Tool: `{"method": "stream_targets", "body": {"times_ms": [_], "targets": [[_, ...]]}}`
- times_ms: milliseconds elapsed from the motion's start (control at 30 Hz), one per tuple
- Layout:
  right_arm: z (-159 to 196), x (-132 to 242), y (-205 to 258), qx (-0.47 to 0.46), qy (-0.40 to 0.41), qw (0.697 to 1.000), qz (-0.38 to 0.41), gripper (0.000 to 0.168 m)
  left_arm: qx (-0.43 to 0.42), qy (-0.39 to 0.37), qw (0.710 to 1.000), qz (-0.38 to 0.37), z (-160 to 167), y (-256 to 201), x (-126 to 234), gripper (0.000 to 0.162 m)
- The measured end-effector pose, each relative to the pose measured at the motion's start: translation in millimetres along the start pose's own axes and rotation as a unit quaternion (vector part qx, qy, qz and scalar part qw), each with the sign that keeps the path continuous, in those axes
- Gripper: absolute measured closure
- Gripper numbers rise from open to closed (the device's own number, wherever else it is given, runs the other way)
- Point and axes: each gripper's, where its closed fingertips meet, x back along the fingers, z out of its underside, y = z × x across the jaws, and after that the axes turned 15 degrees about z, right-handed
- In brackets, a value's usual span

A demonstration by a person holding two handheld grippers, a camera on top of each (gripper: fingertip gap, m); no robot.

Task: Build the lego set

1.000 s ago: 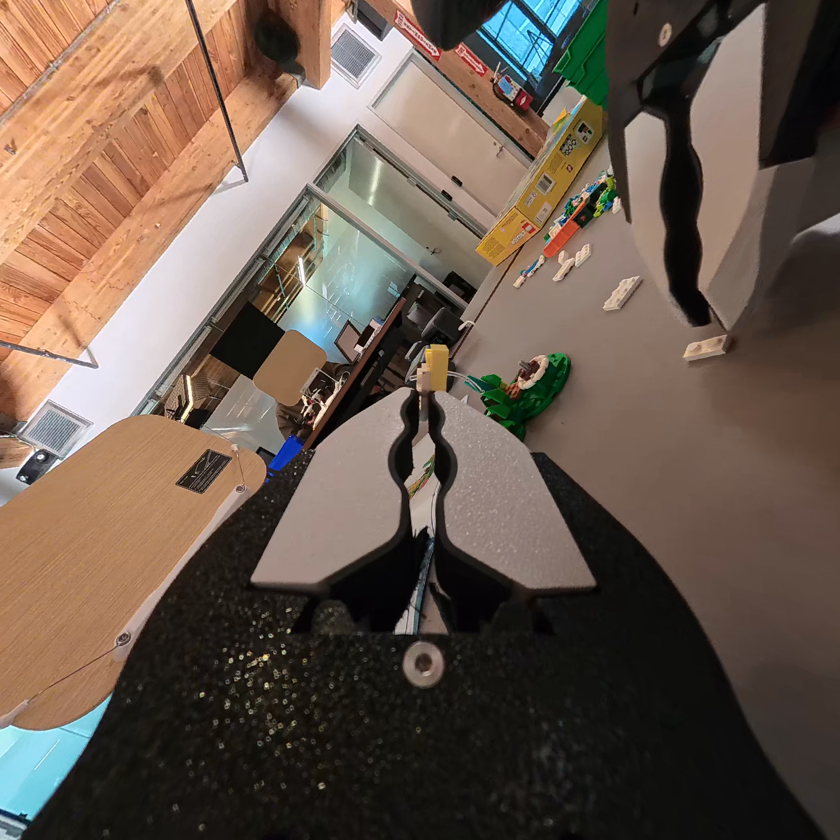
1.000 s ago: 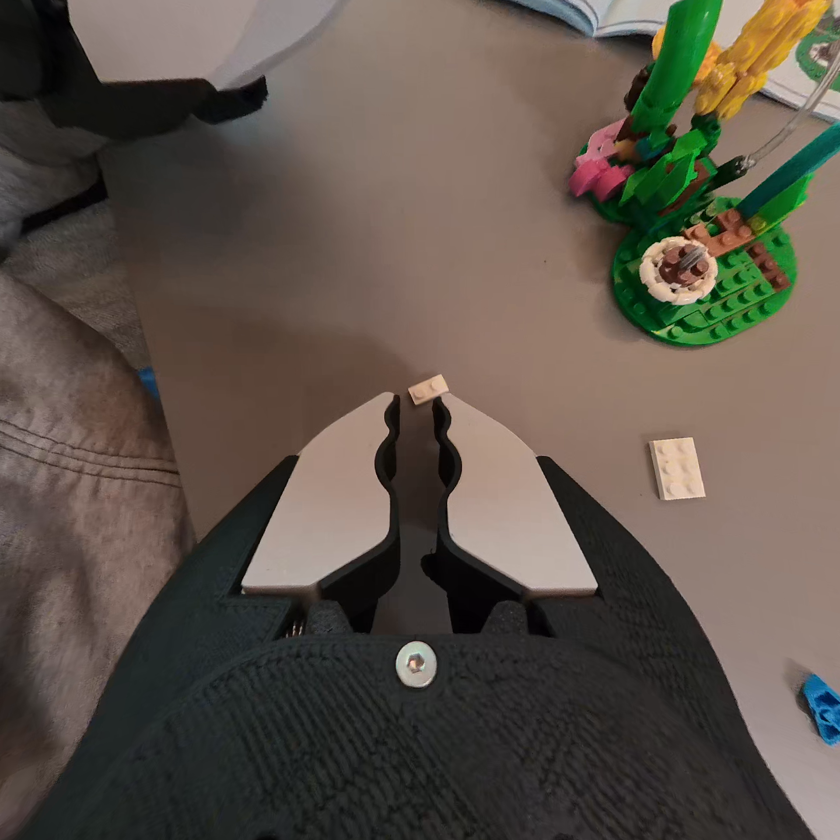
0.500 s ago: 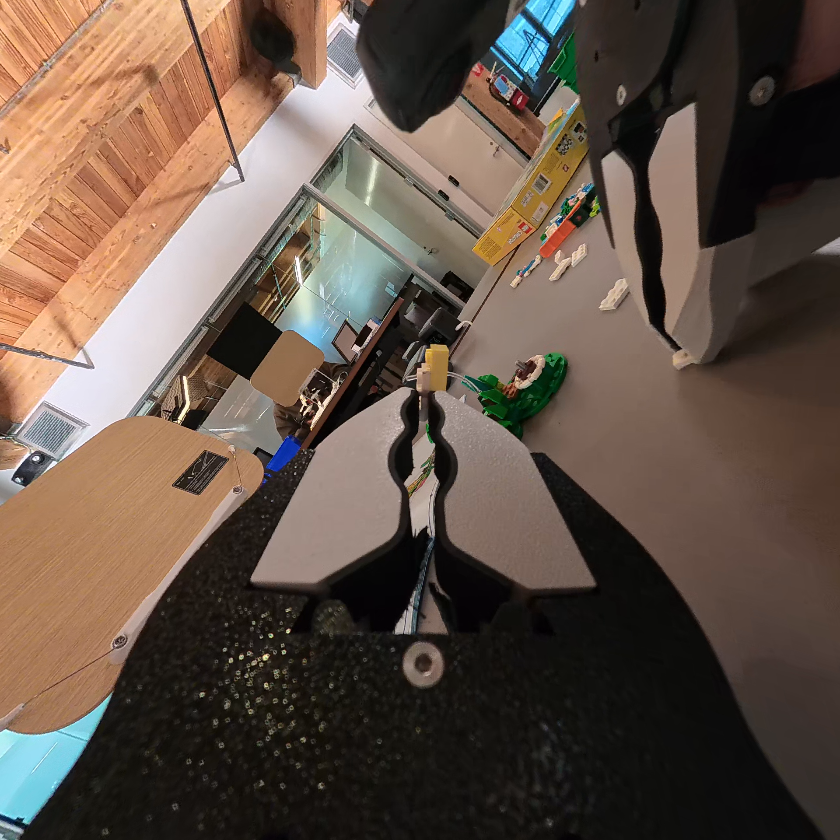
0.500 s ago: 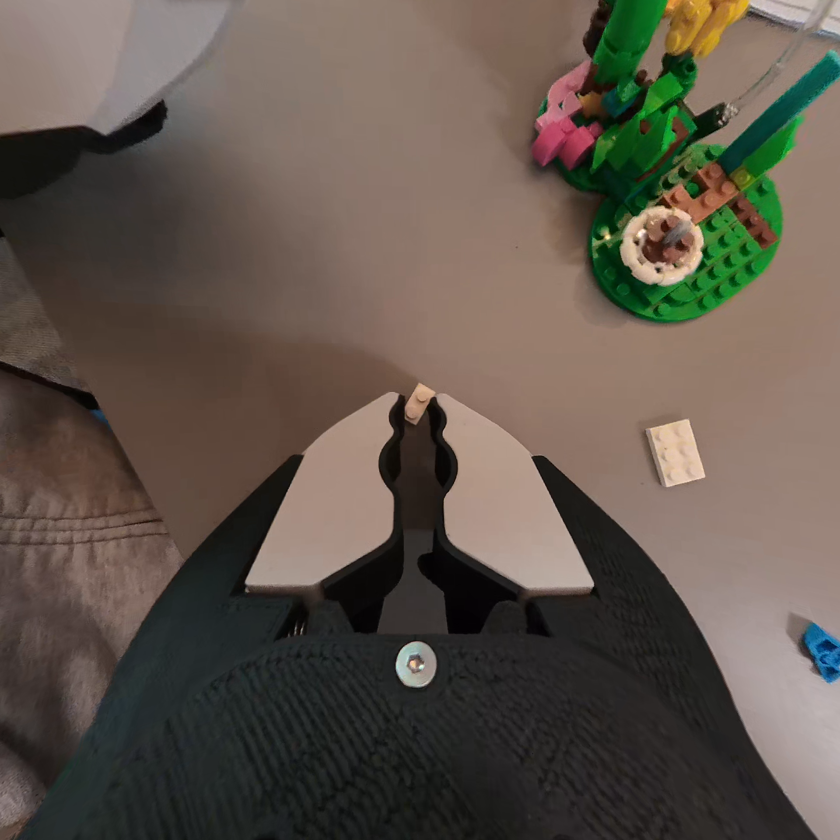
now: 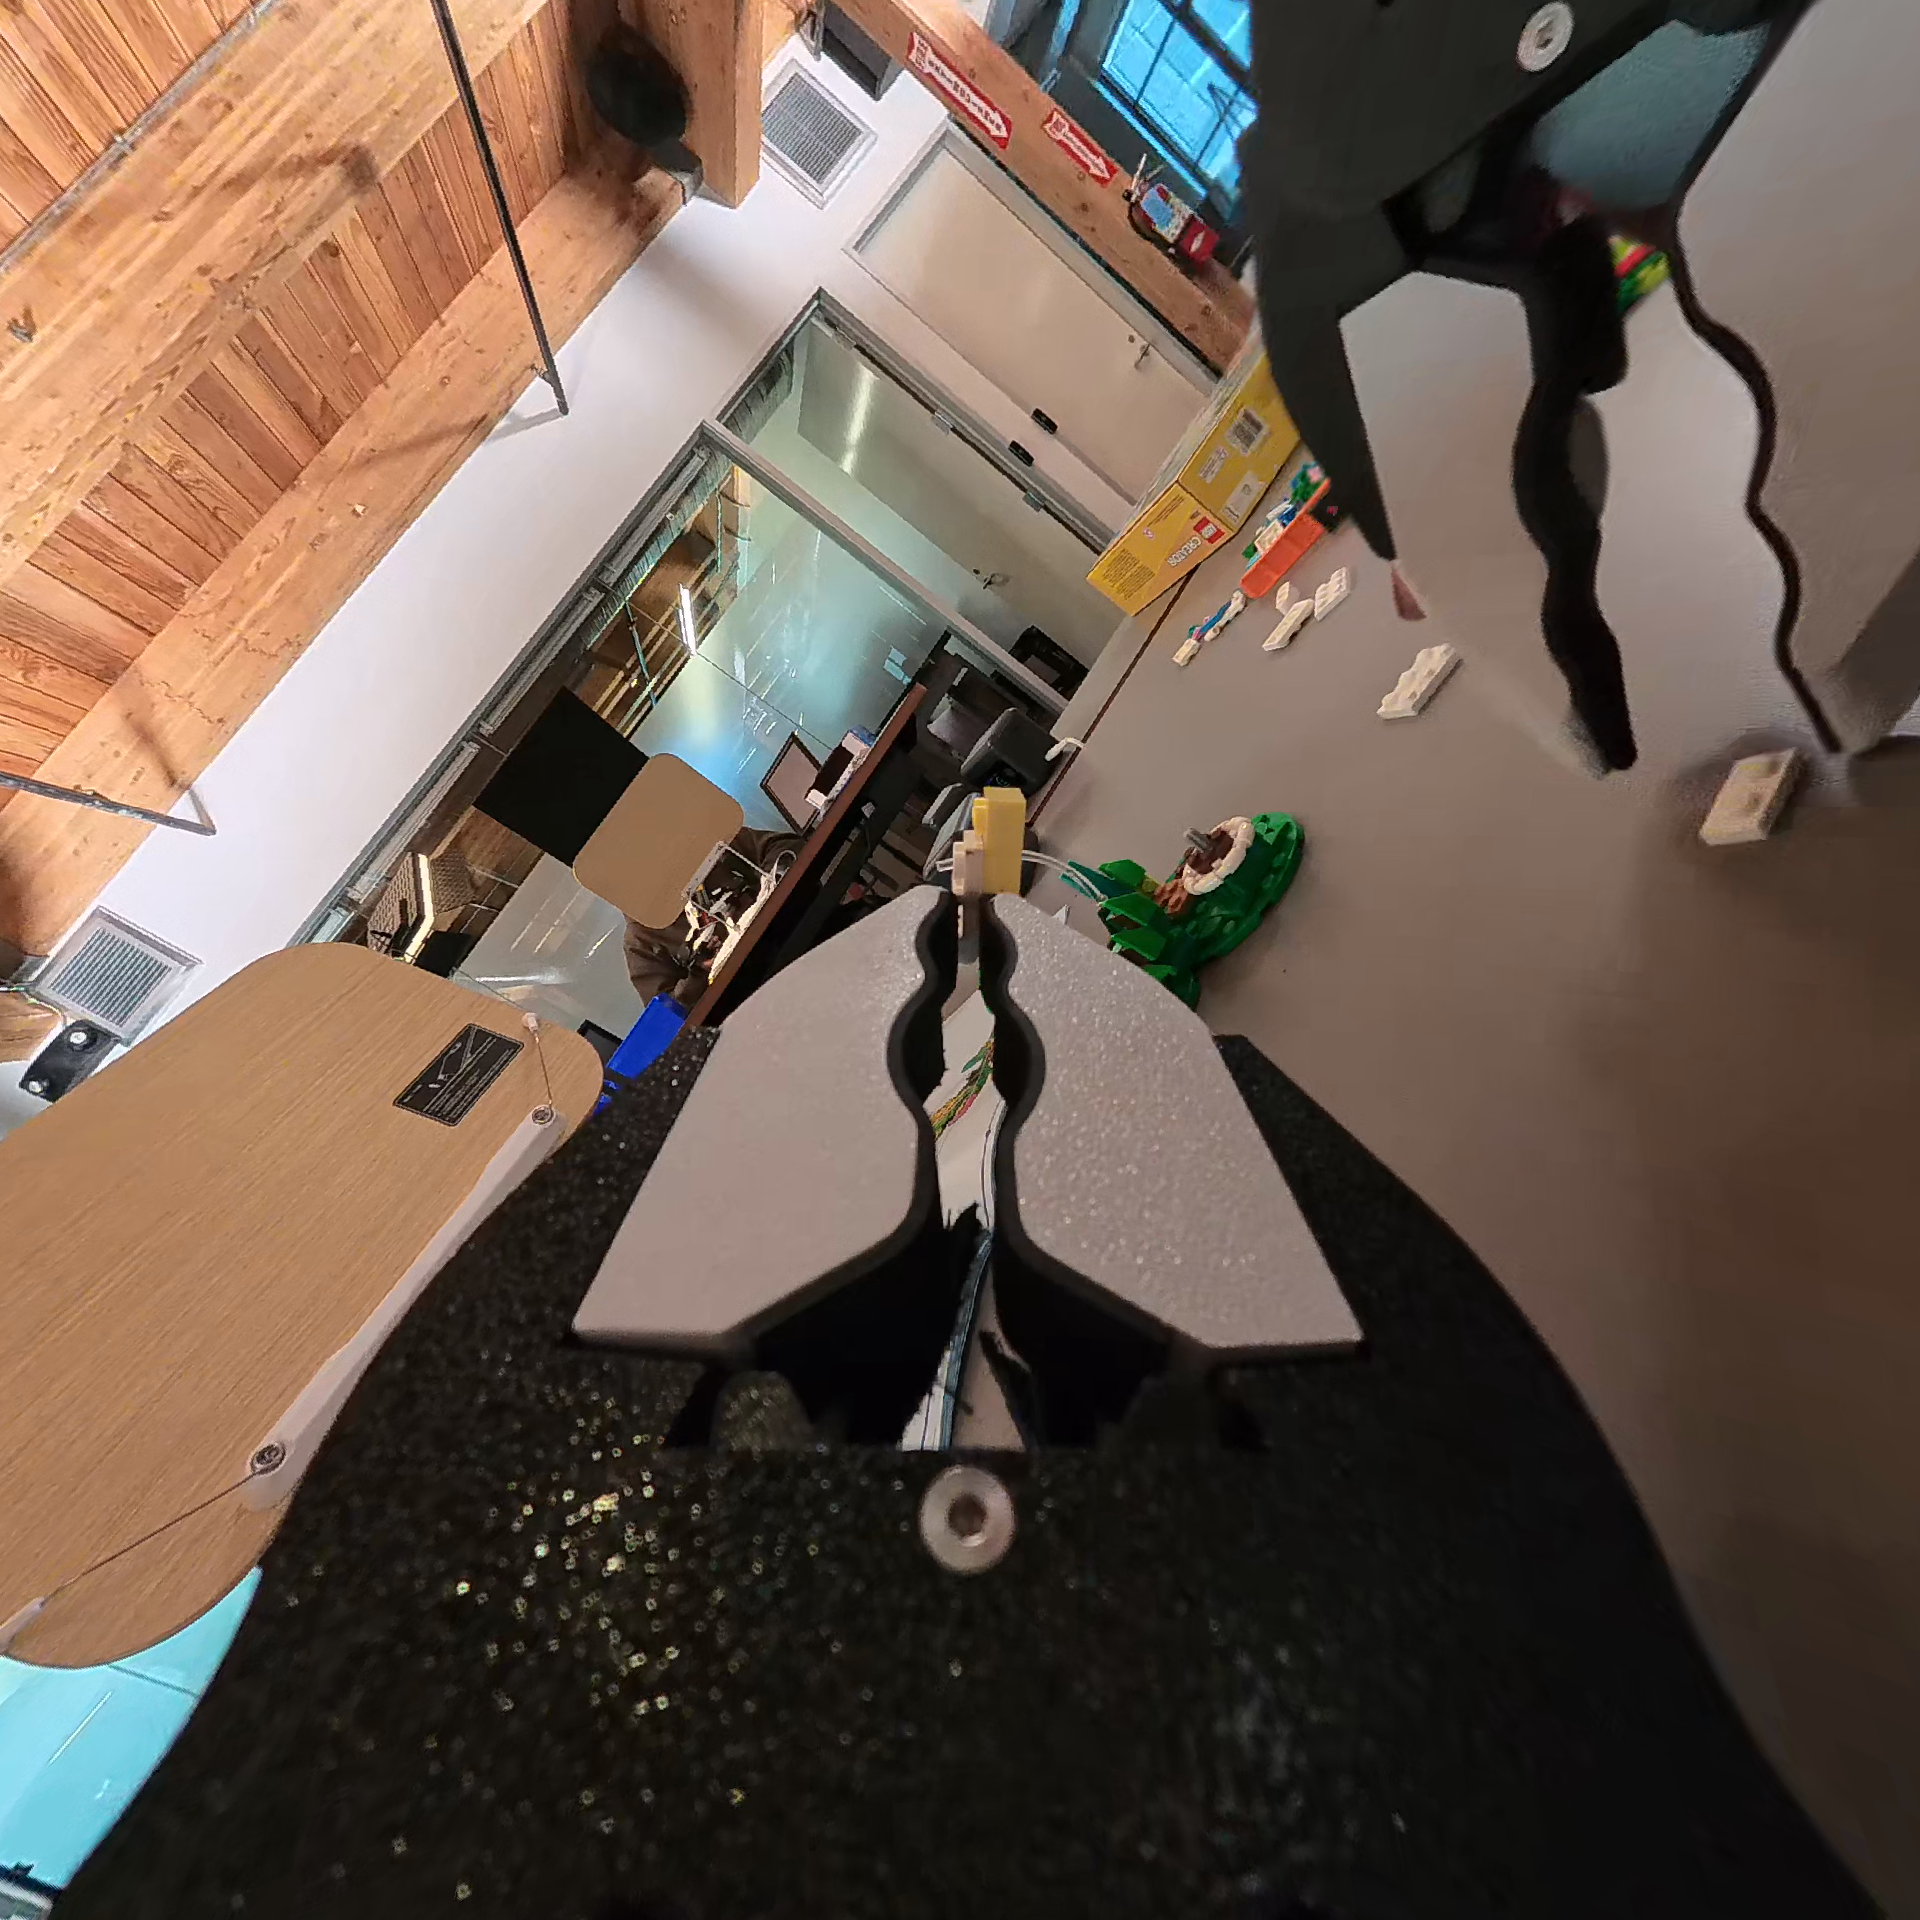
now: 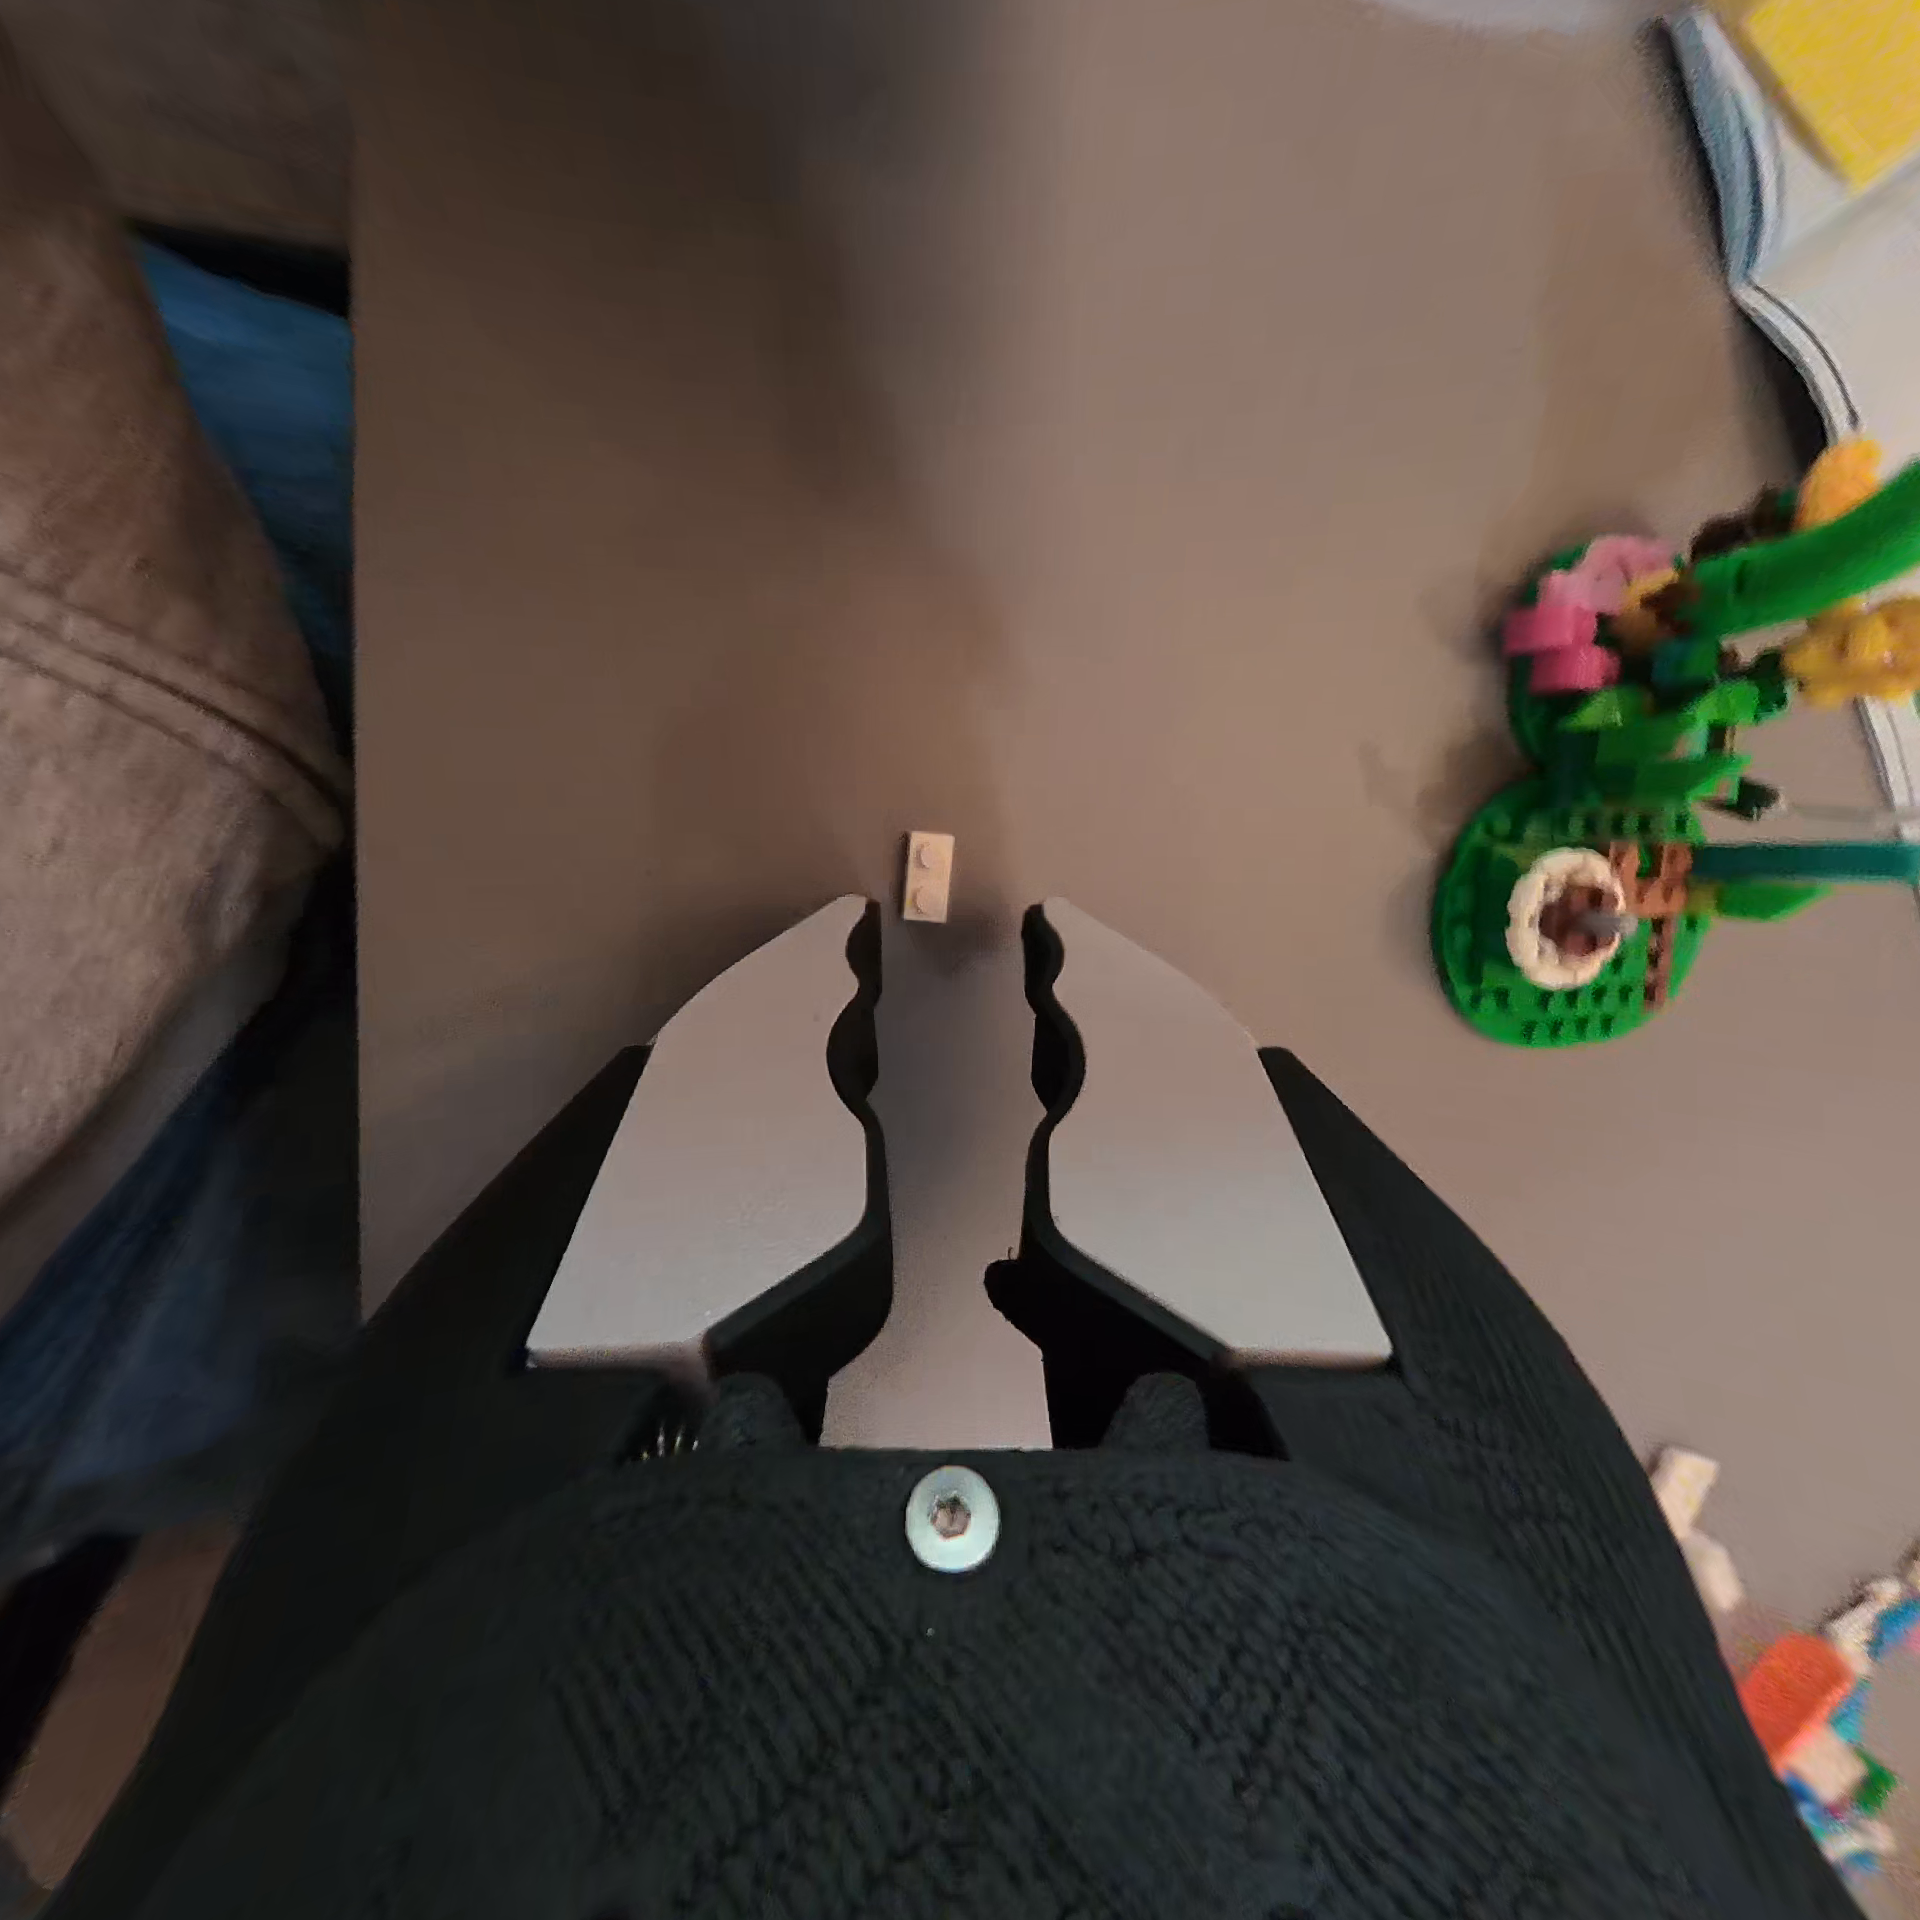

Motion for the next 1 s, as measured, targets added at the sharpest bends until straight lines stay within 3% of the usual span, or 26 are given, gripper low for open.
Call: {"method": "stream_targets", "body": {"times_ms": [33, 233, 367, 533, 733, 1000], "targets": [[0, 0, -1, -0.021, -0.006, 1.0, 0.012, 0.143, 0.0, -0.001, 1.0, 0.0, 0, 0, 0, 0.159], [4, -2, -8, -0.115, -0.017, 0.992, 0.057, 0.146, 0.001, 0.0, 1.0, 0.0, 0, 0, 0, 0.159], [20, -3, -41, -0.184, 0.016, 0.967, 0.174, 0.147, -0.002, 0.003, 1.0, -0.001, 1, 0, 0, 0.159], [-6, 11, -16, -0.335, -0.068, 0.936, 0.087, 0.147, -0.003, 0.003, 1.0, -0.003, 1, 1, 0, 0.159], [-4, -2, -1, -0.366, -0.047, 0.926, 0.082, 0.138, -0.01, 0.006, 1.0, -0.001, 2, -1, -1, 0.159], [-4, -5, -4, -0.373, -0.026, 0.923, 0.09, 0.146, -0.028, 0.004, 1.0, 0.001, -1, -3, -1, 0.158]]}}
